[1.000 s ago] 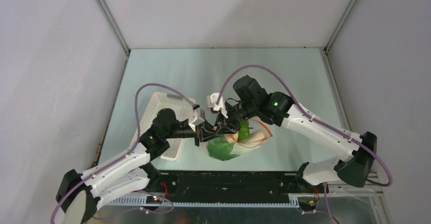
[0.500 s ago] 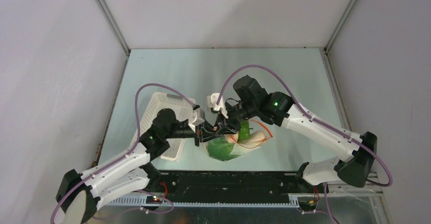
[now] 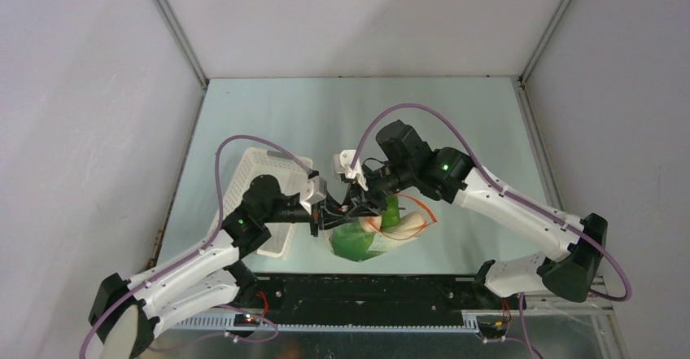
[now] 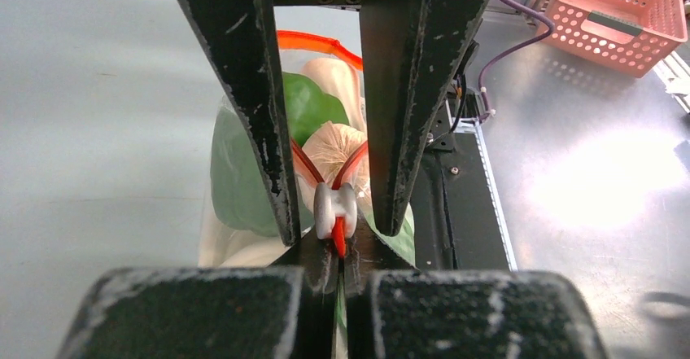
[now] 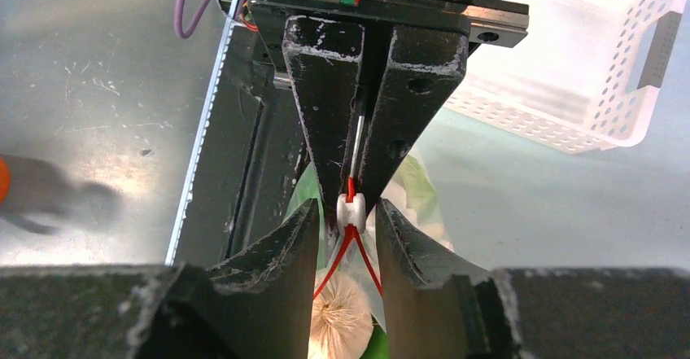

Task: Place the food in the zip-top bag and seal the zipper
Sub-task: Adjust the zipper food storage bag at the center of the board.

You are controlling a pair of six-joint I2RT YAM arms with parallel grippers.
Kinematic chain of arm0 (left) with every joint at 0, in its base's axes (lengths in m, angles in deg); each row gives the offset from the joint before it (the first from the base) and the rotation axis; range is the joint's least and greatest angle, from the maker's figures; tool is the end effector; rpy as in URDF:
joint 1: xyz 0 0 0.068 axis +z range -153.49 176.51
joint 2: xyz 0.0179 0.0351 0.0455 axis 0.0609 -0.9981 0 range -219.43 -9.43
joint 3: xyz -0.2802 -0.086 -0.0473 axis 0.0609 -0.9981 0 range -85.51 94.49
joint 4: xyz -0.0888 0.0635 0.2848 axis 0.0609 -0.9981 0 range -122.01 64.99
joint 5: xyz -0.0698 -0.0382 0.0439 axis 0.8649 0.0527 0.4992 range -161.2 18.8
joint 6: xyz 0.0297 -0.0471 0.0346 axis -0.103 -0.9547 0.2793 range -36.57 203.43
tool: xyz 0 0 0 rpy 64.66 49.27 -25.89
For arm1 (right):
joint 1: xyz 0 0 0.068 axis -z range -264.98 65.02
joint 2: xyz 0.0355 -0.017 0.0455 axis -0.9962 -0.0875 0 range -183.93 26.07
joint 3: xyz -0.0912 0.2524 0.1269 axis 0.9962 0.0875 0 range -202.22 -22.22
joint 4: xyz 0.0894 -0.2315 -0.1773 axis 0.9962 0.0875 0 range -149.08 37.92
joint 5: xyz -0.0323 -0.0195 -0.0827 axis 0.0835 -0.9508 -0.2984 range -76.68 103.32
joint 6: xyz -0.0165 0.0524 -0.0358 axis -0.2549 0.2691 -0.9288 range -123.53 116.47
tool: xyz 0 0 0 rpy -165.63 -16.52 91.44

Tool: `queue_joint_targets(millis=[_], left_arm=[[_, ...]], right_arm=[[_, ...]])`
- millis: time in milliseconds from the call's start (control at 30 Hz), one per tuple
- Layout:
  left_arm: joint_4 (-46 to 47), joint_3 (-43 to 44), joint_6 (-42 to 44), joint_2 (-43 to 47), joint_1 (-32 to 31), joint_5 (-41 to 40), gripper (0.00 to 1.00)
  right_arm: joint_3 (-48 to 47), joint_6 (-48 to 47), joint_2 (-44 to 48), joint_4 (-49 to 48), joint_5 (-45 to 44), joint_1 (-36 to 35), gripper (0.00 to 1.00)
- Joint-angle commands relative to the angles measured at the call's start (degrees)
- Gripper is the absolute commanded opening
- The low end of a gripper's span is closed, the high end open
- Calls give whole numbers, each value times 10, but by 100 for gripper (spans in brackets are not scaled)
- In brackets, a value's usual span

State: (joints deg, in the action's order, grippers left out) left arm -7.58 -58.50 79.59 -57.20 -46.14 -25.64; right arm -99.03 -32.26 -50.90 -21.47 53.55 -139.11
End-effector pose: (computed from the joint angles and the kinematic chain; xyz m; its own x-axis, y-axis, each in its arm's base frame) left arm 0.1437 -0.1823 0.2738 -0.1096 0.0372 -0.9933 0.9935 0.0348 -0.1083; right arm 0.1697 0.2916 0.3847 0.1266 -0.4513 -0.8833 -0.9773 -0.2090 -0.0333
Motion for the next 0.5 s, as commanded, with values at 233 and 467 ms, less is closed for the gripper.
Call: queue_joint_targets(millis=[233,467], left_arm=[[43,3,16,12,-2,3,0],[43,3,15,8,-2,2,0]], right_arm=[[-14,7,13,-22,33,-4,35],[-16,17,14,-29,36,-3,20]])
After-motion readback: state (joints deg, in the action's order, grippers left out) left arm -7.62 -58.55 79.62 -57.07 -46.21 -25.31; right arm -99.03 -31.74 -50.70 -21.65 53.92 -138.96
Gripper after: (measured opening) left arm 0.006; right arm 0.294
